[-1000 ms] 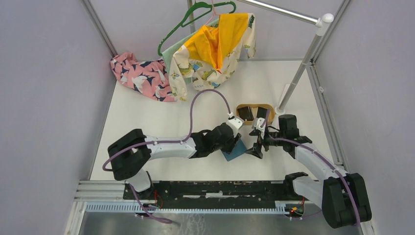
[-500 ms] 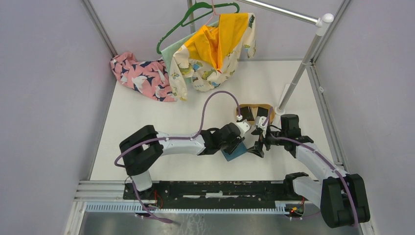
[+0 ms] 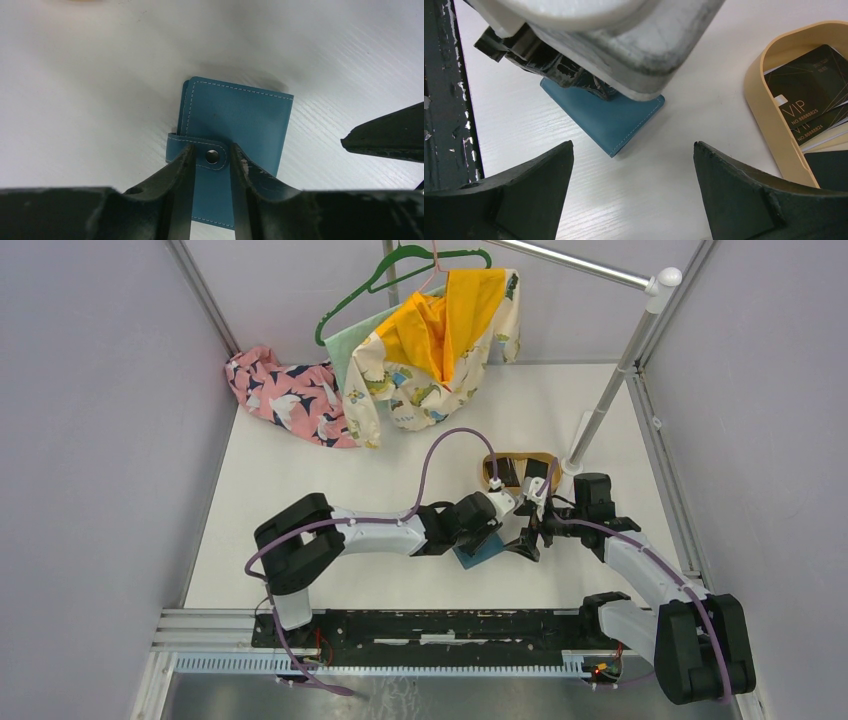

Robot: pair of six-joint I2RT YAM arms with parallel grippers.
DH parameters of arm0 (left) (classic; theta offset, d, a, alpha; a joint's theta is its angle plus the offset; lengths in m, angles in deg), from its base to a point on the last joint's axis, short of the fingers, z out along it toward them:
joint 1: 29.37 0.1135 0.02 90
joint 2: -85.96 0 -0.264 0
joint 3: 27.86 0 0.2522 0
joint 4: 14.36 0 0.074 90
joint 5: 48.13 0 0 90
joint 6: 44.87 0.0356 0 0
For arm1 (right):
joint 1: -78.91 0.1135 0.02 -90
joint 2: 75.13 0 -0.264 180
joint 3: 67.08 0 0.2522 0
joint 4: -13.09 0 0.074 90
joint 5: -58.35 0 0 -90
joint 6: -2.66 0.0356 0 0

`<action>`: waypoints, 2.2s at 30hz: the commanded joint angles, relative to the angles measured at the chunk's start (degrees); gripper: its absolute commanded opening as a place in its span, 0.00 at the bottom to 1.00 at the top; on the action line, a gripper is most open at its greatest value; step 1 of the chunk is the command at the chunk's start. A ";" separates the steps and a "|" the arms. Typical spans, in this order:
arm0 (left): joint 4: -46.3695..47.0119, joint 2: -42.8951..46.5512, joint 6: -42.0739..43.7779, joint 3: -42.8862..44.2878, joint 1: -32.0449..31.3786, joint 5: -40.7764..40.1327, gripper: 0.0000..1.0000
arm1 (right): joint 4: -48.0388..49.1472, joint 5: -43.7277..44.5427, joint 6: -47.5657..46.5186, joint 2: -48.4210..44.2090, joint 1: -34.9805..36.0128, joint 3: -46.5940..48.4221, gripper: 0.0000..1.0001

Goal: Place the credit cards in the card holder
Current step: Open the card holder at the center of the board.

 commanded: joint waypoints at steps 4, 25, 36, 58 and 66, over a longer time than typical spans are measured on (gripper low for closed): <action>-0.77 -1.34 2.01 -1.43 0.41 -0.92 0.25 | 0.64 -0.82 0.36 0.13 -0.36 2.38 0.94; 8.58 10.19 -11.34 -8.42 6.40 15.30 0.02 | -9.13 -11.77 -29.41 -6.50 1.92 -3.56 0.95; 23.65 15.88 -23.82 -16.54 11.19 31.12 0.02 | -5.44 -1.11 -24.22 -3.13 5.78 -3.09 0.93; 27.13 21.03 -27.67 -18.09 18.96 37.25 0.02 | -1.63 5.16 -13.01 -0.07 6.53 -0.06 0.64; 22.51 23.23 -24.96 -19.17 20.35 34.96 0.02 | -7.40 0.43 -17.26 -1.75 5.57 2.48 0.71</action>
